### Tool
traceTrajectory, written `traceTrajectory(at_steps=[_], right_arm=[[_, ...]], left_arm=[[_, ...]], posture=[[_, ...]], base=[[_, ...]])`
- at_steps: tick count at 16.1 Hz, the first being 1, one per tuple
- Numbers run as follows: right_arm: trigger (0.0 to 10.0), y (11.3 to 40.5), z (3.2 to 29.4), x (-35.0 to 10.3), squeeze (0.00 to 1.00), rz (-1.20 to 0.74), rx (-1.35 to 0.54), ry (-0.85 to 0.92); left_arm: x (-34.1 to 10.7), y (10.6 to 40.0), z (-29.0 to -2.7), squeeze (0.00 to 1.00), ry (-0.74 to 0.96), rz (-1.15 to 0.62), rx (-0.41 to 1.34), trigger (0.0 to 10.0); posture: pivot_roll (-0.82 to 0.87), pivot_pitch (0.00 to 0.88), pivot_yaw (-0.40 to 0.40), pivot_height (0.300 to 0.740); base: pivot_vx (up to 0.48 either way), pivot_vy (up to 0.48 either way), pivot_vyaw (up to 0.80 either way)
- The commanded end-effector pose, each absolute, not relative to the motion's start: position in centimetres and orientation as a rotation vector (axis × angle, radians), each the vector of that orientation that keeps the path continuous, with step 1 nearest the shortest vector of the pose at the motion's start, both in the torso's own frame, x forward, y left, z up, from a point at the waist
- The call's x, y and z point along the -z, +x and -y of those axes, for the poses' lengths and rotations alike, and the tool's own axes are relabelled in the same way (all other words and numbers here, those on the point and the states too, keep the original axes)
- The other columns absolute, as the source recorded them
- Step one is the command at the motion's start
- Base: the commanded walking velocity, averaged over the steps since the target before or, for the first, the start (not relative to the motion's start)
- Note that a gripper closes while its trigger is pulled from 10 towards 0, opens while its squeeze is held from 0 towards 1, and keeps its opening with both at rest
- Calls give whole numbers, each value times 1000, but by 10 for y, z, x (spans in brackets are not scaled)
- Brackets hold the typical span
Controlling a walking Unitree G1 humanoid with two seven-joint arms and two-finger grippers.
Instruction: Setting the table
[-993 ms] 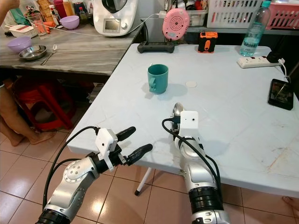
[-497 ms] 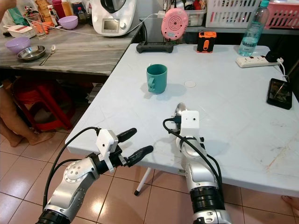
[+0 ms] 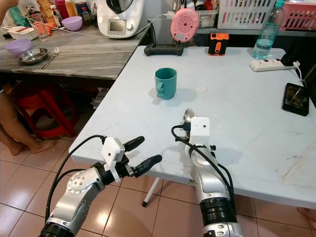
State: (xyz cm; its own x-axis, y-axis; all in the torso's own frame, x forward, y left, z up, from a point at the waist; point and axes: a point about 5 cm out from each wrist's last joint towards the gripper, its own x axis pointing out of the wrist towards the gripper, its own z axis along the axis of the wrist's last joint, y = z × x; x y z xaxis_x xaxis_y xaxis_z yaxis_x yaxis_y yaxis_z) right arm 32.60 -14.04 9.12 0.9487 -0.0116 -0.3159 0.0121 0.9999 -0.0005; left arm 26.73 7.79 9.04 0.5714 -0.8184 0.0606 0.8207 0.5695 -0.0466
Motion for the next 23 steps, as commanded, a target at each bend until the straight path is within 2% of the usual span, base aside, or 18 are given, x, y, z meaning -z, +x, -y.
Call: traceTrajectory(at_steps=[1,7,10,11,12,13,16,19,23], right_arm=[[0,311,138,-59,0,-479,10,31],[0,316,147,-75,0,-388,81,90],[0,314,155,-95,0,-278,122,123],[196,312,159,-101,0,-228,119,55],[8745,309,161,-104,0,-198,118,18],[10000,306,163,-107,0,-186,125,24],[10000,296,171,-110,0,-134,153,5],[10000,293,174,-108,0,-140,163,19],[10000,292,173,-108,0,-137,167,19]], left_arm=[[-94,268,-80,0,-53,49,961,10000],[-94,271,-88,0,-52,65,864,10000],[-95,286,-103,0,-36,74,655,10000],[-98,291,-111,0,-35,81,576,10000],[-102,295,-117,0,-56,101,517,10000],[-106,297,-122,0,-69,117,468,10000],[-103,303,-129,0,-124,92,375,10000],[-104,306,-130,0,-159,95,352,10000],[-106,308,-129,0,-180,102,340,10000]], posture=[[-143,48,94,740],[-133,45,91,740],[-130,42,92,740],[-132,39,94,740],[-132,37,94,740],[-132,36,94,740],[-133,33,93,740],[-135,31,94,740],[-139,27,95,740]], base=[[0,0,0],[0,0,0],[0,0,0],[0,0,0],[0,0,0],[0,0,0],[0,0,0],[0,0,0],[0,0,-650]])
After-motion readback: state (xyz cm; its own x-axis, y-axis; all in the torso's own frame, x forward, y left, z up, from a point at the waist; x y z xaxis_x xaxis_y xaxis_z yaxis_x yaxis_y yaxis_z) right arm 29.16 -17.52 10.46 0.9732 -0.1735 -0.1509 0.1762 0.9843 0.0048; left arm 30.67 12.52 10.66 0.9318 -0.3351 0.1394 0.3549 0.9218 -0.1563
